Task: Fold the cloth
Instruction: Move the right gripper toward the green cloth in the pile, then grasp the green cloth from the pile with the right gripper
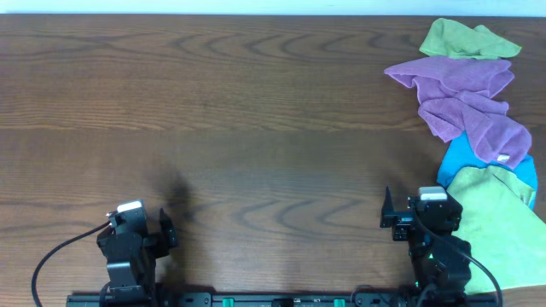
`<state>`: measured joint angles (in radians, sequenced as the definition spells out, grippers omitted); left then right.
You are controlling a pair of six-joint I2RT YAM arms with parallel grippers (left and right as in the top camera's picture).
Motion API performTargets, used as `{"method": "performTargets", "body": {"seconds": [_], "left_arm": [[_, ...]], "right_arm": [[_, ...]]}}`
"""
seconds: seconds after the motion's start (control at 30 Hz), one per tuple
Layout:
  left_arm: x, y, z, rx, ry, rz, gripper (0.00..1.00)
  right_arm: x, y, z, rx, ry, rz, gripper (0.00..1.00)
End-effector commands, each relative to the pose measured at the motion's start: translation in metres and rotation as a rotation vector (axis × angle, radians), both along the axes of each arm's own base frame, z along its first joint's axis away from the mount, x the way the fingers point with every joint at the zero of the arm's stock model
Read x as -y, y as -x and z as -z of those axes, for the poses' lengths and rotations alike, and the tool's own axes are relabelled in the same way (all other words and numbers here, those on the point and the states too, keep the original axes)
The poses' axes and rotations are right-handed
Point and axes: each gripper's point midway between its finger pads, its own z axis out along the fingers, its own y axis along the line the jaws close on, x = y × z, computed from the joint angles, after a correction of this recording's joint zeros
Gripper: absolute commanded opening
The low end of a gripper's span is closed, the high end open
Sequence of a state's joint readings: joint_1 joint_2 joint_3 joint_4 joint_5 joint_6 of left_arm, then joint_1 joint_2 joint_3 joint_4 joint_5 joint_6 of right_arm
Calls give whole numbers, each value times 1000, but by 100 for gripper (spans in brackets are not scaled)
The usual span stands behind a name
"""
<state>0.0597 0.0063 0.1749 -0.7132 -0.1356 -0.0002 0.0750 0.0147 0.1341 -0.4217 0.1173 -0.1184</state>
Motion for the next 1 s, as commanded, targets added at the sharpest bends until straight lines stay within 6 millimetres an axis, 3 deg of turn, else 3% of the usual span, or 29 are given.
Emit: {"method": "performTargets", "body": {"seconds": [0.0, 0.13, 0.27, 0.33, 0.4, 0.47, 0.7, 0.97], "left_arm": [[-1, 2, 6, -17, -1, -6, 95], [-1, 2, 6, -17, -1, -6, 95], [-1, 2, 6, -17, -1, -6, 95], [-1, 2, 6, -17, -1, -6, 95], [-1, 2, 6, -17, -1, -6, 95], [-1, 2, 6, -17, -1, -6, 95], [-1, 2, 6, -17, -1, -6, 95], [-1, 2, 6, -17, -1, -6, 95]], "right_arm": [[-8, -4, -11, 57, -16, -49, 99], [-34, -9, -62, 252, -251, -164, 99], [-28, -10, -78, 323, -265, -134, 99], [-13, -11, -89, 378, -318, -41, 99], [18, -10, -87, 398, -340, 145, 99], [37, -10, -79, 381, -318, 259, 99], [78, -27, -68, 300, -254, 489, 99], [128, -64, -59, 99, -252, 696, 99]]}}
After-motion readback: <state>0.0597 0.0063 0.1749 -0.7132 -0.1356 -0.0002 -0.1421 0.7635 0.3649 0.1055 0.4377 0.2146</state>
